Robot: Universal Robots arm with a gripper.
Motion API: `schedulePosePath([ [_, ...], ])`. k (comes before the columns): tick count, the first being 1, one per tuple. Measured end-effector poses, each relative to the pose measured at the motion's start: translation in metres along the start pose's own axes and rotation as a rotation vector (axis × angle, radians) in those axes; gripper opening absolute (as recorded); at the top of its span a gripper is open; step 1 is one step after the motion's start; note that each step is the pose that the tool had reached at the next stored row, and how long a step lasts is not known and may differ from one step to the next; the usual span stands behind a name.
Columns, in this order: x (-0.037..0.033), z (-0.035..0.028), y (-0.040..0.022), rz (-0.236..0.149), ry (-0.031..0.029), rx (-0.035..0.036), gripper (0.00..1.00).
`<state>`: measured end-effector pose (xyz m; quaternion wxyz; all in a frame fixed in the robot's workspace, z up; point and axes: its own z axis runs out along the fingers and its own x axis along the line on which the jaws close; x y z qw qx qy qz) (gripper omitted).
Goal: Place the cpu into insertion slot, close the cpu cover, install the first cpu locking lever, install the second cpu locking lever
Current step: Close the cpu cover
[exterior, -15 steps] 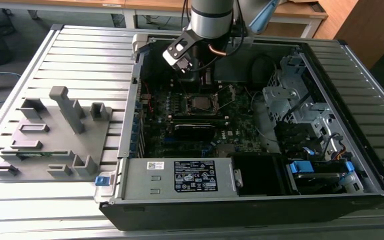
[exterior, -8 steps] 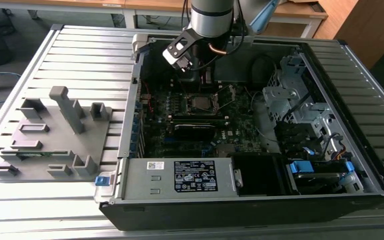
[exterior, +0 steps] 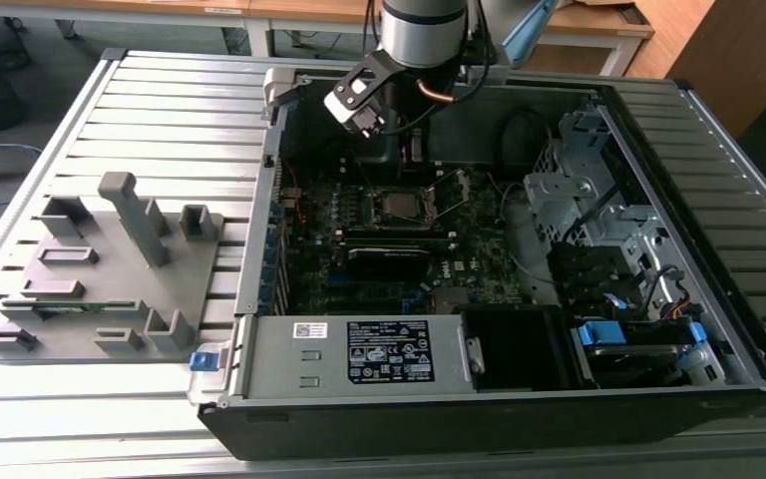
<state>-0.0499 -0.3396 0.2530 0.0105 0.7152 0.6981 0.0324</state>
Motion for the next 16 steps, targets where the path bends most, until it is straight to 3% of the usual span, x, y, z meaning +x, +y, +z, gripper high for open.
schedulePosePath([
  [16, 0.0002, -0.0054, 0.0003, 0.000, 0.0001, 0.0000, 0.11],
])
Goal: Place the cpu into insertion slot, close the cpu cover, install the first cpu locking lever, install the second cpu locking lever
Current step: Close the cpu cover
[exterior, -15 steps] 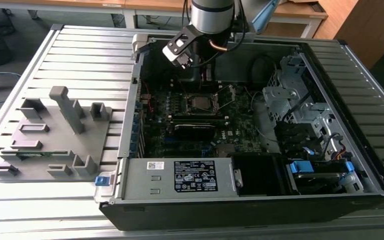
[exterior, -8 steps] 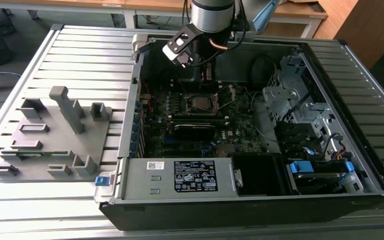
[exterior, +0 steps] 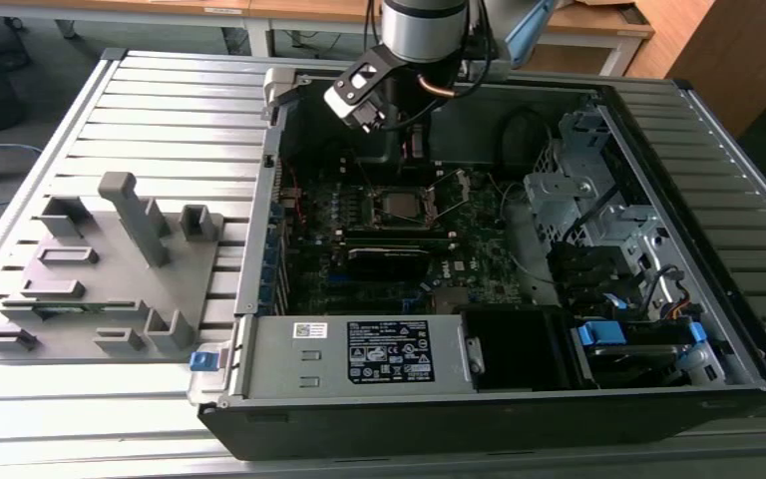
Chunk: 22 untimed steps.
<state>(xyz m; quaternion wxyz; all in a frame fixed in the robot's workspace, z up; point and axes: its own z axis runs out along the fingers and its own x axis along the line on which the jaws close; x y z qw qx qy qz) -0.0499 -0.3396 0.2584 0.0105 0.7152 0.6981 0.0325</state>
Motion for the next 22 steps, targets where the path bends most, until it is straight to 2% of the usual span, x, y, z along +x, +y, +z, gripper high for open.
schedulePosePath([
  [7, 0.0001, -0.0031, 0.0002, 0.000, 0.0000, 0.0000, 0.11],
  [10, 0.0001, -0.0030, 0.0027, 0.000, -0.0001, 0.0000, 0.11],
  [22, 0.0002, -0.0040, 0.0045, 0.000, -0.0001, 0.0001, 0.11],
])
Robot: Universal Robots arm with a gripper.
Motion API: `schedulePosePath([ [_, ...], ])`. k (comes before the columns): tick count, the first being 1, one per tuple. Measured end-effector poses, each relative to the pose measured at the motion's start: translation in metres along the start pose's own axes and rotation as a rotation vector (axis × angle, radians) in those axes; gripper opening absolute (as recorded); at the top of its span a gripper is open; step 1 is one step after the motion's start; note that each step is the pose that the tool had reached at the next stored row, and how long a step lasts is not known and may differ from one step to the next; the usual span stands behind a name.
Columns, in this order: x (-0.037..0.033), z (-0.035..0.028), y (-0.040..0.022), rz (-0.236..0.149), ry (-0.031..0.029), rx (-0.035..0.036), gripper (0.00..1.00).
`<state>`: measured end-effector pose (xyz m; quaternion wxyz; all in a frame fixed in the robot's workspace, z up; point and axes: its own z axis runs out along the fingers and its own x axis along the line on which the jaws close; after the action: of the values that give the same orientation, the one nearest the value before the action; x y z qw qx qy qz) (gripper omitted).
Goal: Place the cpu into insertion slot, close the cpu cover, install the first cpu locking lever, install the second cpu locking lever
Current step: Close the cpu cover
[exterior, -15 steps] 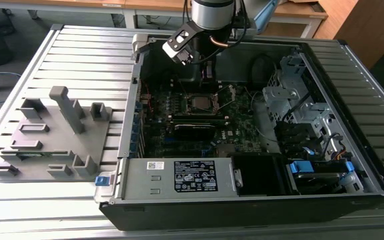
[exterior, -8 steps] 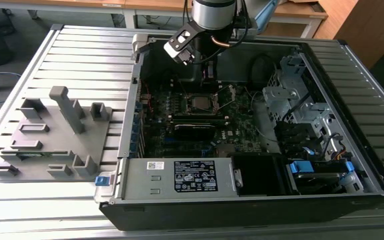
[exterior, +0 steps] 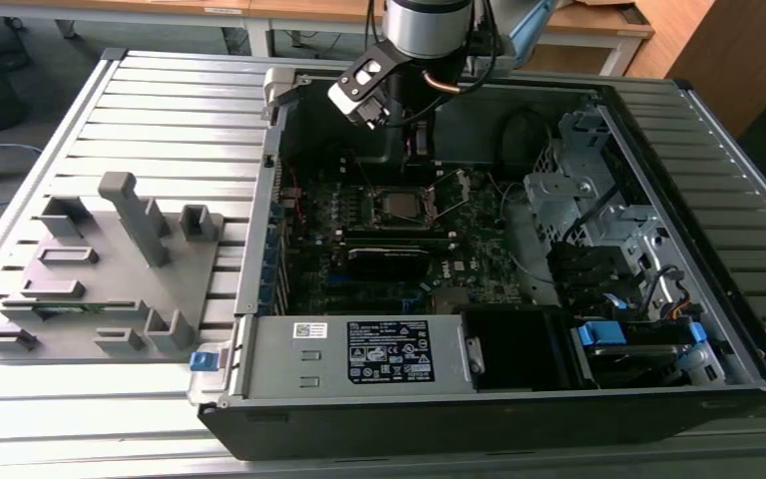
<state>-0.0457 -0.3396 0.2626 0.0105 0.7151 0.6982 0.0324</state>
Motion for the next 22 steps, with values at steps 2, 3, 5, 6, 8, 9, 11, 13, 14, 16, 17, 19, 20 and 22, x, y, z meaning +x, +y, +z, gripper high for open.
schedulePosePath([
  [2, 0.0001, 0.0002, 0.0028, 0.000, 0.0000, 0.0000, 0.11],
  [3, 0.0001, 0.0003, 0.0044, 0.000, 0.0000, -0.0001, 0.11],
  [5, 0.0002, 0.0006, 0.0085, 0.000, 0.0001, -0.0001, 0.11],
  [6, 0.0003, 0.0007, 0.0101, 0.000, 0.0001, -0.0001, 0.11],
  [8, 0.0003, 0.0008, 0.0127, 0.000, 0.0001, -0.0001, 0.11],
  [9, 0.0003, 0.0008, 0.0128, 0.000, 0.0001, -0.0001, 0.11],
  [11, 0.0003, 0.0008, 0.0130, 0.000, 0.0001, -0.0001, 0.11],
  [13, 0.0003, 0.0009, 0.0131, 0.000, 0.0001, -0.0001, 0.11],
  [14, 0.0003, 0.0009, 0.0137, 0.000, 0.0001, -0.0001, 0.11],
  [16, 0.0005, 0.0011, 0.0165, 0.000, 0.0000, 0.0000, 0.11],
  [17, 0.0005, 0.0012, 0.0186, 0.000, 0.0001, -0.0001, 0.11],
  [19, 0.0006, 0.0016, 0.0241, 0.000, 0.0001, -0.0001, 0.11],
  [20, 0.0006, 0.0018, 0.0269, 0.000, 0.0001, -0.0001, 0.11],
  [22, 0.0007, 0.0022, 0.0322, 0.000, 0.0001, -0.0001, 0.11],
])
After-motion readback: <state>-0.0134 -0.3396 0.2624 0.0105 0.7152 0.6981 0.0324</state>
